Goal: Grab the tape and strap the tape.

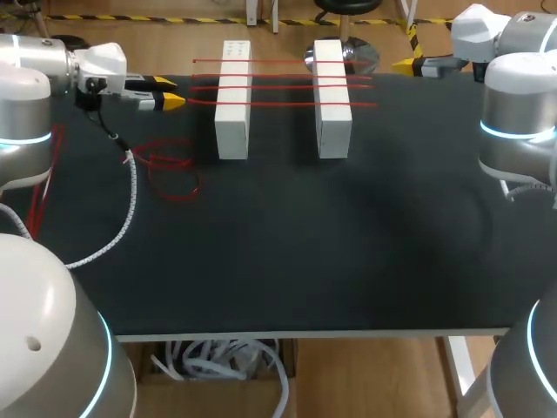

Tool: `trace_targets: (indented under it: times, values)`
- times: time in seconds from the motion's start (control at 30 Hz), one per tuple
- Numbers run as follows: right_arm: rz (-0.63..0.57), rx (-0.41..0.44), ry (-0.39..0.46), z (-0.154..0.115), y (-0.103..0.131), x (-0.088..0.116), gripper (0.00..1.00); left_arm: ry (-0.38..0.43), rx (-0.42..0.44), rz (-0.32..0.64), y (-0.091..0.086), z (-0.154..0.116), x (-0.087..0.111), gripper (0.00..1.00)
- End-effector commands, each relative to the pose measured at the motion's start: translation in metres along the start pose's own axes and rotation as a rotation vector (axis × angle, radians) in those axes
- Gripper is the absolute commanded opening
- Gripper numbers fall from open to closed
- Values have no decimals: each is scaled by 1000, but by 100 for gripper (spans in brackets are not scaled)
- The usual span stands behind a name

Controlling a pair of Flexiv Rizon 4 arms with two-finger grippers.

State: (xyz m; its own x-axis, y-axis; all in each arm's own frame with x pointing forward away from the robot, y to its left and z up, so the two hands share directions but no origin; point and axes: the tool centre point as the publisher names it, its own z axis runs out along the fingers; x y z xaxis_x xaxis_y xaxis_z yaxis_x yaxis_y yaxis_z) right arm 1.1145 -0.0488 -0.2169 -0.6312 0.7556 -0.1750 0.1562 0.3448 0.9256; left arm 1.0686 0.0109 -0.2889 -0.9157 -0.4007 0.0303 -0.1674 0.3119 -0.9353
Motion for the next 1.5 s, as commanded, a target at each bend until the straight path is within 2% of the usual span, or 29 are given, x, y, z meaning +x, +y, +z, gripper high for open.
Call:
trace_targets:
  times: [0.03, 0.07, 0.13, 0.17, 0.2, 0.23, 0.27, 0.3, 0.33, 0.47, 0.5, 0.53, 0.67, 0.73, 0.8, 0.83, 1.03, 1.13, 1.2, 1.4, 1.5]
  values:
    - [0, 0, 1, 0, 0, 0, 100, 16, 1, 0, 1, 5, -6, 40]
    - [0, 0, 1, 0, 0, 0, 100, 32, 4, 10, 1, 6, -7, 44]
    - [0, 0, 1, 0, 0, 0, 100, 41, 9, 19, 0, 7, -6, 18]
    - [0, 0, 1, 0, 0, 0, 100, 38, 5, 16, 0, 9, -7, 9]
    - [0, 0, 1, 0, 0, 0, 100, 39, 4, 17, 0, 9, -7, 21]
    - [0, 0, 1, 0, 0, 0, 100, 43, 8, 20, 0, 10, -7, 40]
    - [0, 0, 1, 0, 0, 0, 100, 43, 8, 20, 0, 11, -8, 49]
    - [0, 0, 1, 0, 0, 0, 100, 45, 5, 16, 1, 12, -9, 67]
    - [0, 0, 1, 0, 0, 0, 100, 45, 5, 15, 1, 13, -10, 66]
    - [0, 0, 1, 0, 0, 0, 100, 62, 21, 22, 1, 16, -10, 76]
    - [0, 0, 1, 0, 0, 0, 100, 62, 20, 22, 1, 17, -10, 48]
    - [0, 0, 1, 0, 0, 0, 100, 60, 17, 18, 1, 18, -11, 46]
    - [0, 0, 1, 0, 0, 0, 100, 70, 19, 20, 2, 20, -12, 53]
    - [0, 0, 1, 0, 0, 0, 100, 73, 20, 19, 2, 21, -13, 40]
    - [0, 0, 1, 0, 0, 0, 100, 79, 23, 22, 3, 22, -13, 42]
    - [0, 0, 1, 0, 0, 0, 100, 79, 22, 21, 3, 22, -13, 37]
    - [0, 0, 1, 0, 0, 0, 100, 77, 20, 11, 5, 24, -16, 46]
    - [0, 0, 1, 0, 0, 0, 100, 79, 21, 9, 6, 25, -16, 45]
    - [0, 0, 1, 0, 0, 0, 100, 80, 22, 6, 8, 25, -16, 39]
    - [0, 0, 1, 0, 0, 0, 100, 79, 26, -1, 12, 27, -17, 40]
    - [0, 0, 1, 0, 0, 0, 100, 81, 29, -8, 14, 29, -17, 45]
